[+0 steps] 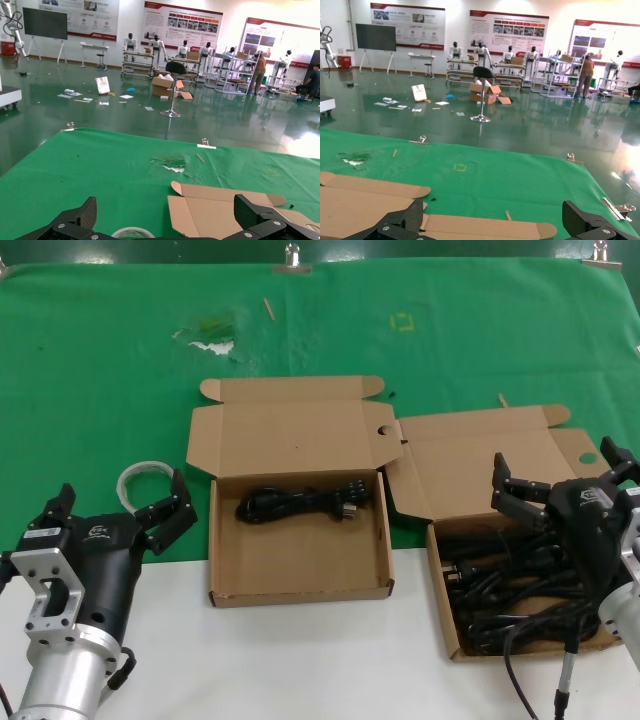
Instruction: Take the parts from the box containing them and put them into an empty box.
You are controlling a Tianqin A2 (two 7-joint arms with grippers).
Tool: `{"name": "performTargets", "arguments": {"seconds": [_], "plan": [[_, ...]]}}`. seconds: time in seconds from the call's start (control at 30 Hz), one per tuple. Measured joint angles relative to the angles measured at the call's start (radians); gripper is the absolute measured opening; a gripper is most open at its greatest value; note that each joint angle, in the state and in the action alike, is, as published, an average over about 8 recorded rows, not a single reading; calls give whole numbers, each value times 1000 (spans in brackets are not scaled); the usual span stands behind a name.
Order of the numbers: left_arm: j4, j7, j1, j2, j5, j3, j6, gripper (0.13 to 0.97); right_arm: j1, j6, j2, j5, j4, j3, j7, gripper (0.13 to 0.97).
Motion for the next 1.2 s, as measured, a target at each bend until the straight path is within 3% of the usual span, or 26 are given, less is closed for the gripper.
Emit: {"name": "performTargets", "arguments": {"seconds": [1.2], "plan": [[0,0,0,0,0,0,0,966,0,0,0,0,0,0,0,966]]}}
